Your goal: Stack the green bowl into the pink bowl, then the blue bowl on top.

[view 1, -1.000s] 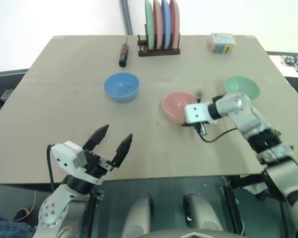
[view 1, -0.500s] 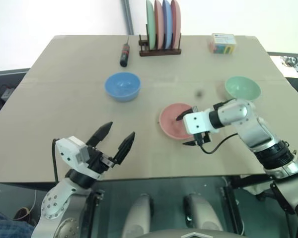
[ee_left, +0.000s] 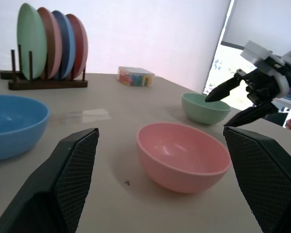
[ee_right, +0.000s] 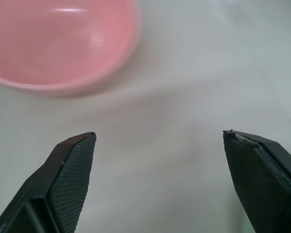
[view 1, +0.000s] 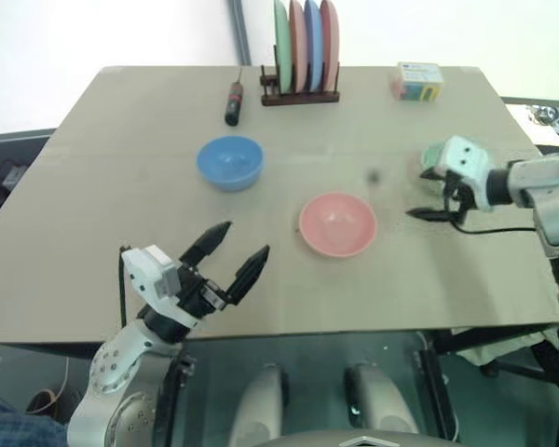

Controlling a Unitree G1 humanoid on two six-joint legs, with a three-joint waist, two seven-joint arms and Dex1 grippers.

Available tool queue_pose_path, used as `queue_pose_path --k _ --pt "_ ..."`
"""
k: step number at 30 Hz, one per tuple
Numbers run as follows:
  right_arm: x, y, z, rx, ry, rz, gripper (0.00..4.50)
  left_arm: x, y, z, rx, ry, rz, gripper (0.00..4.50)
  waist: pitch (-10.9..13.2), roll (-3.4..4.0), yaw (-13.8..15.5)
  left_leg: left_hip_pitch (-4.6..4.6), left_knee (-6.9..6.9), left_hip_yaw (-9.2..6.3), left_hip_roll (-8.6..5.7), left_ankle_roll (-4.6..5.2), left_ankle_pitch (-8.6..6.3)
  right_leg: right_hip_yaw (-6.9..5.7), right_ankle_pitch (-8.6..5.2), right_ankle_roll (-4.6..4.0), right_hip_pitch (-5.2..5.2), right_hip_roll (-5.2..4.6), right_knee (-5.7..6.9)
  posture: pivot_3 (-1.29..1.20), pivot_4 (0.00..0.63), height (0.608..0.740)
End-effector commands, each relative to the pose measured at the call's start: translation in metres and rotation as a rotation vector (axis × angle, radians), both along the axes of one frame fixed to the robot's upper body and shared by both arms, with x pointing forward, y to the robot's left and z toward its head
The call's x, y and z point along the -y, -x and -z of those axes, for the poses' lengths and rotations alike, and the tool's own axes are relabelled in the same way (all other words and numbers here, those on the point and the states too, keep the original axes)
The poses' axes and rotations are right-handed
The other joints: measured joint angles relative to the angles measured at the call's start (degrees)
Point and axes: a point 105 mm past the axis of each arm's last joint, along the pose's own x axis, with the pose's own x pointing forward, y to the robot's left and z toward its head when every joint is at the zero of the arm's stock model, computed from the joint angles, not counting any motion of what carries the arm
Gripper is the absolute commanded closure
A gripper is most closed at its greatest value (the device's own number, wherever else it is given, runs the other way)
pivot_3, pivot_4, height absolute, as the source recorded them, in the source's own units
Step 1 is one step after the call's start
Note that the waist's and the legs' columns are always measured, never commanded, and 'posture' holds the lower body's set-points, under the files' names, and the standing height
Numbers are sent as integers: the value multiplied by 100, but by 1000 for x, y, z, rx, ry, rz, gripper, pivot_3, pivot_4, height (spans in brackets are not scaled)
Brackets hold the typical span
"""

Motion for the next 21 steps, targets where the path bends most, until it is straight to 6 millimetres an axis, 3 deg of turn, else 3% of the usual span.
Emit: queue_pose_path --k 1,12,15,20,21 --pt "27 -18 -13 79 -22 166 107 9 0 -6 21 11 75 139 0 0 -14 1 0 3 0 0 0 4 0 0 0 0 0 0 150 740" --pt "36 -55 20 54 32 305 107 18 -10 -16 43 6 152 139 1 1 -24 2 -2 8 -1 0 0 11 2 2 -1 2 1 0 150 740" --pt "32 -60 24 57 57 292 836 18 -9 -17 47 2 159 139 1 2 -22 1 -3 8 -1 0 0 11 13 20 -1 1 0 0 150 740" --pt "26 -63 27 46 47 275 2839 21 -6 -18 54 -6 166 139 1 2 -20 0 -6 7 -1 0 0 11 15 22 -2 1 -2 0 150 740" --pt "25 -63 28 44 47 270 3454 21 -6 -18 55 -6 166 139 1 2 -20 0 -6 7 -1 0 0 10 15 22 -1 1 -2 0 150 740"
